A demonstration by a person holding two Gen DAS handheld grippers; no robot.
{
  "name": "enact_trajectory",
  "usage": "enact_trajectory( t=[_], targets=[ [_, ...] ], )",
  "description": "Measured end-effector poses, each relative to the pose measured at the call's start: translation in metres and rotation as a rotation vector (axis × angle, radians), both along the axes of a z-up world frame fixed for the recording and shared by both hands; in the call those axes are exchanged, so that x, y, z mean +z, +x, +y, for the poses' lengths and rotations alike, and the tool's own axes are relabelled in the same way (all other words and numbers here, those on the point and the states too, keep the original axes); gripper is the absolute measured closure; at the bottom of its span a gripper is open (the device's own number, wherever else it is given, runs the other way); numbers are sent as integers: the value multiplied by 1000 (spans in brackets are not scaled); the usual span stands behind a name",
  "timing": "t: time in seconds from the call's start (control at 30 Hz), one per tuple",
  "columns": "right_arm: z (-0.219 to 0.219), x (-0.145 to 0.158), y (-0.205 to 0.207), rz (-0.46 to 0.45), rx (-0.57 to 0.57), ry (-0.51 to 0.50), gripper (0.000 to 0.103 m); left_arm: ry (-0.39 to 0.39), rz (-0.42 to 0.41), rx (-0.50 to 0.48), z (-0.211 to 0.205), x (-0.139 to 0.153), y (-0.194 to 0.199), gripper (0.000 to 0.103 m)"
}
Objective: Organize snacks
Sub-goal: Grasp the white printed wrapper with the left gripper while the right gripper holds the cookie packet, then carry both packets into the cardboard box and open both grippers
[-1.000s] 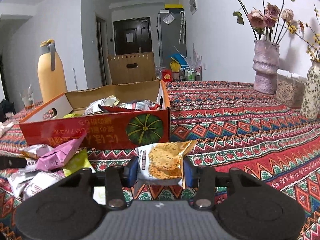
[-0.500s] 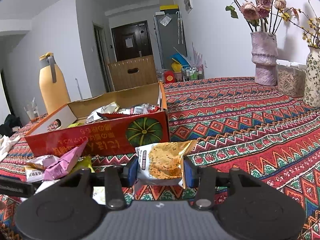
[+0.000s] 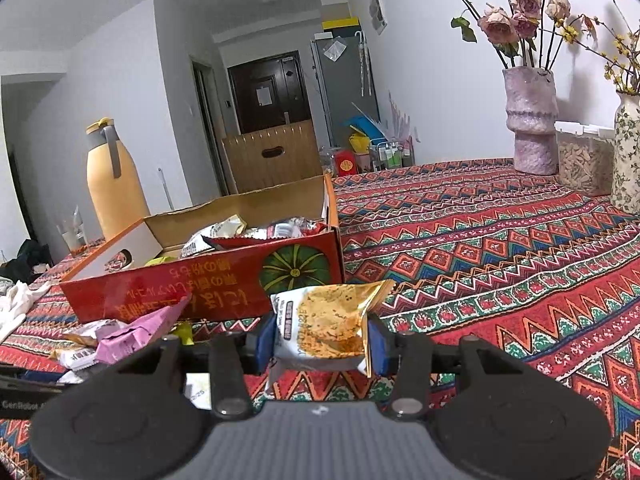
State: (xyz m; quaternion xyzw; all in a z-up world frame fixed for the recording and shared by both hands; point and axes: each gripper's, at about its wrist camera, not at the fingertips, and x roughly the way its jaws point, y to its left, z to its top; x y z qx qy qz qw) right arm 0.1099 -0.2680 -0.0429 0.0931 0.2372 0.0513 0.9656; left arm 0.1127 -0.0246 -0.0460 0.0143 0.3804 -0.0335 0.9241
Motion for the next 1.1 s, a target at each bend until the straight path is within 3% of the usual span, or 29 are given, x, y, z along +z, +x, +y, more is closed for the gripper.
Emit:
enact_trajectory(
  t=[0.5, 0.83, 1.1],
  targets=[
    [9, 14, -10, -59, 25, -43, 57, -55, -179, -22, 8, 50, -40, 61],
    [27, 47, 2, -130, 63, -58, 57, -59, -281, -15, 0, 78, -13, 61],
    [43, 65, 30, -165, 89, -85, 57, -84, -316, 27, 2, 93, 22, 60]
  ],
)
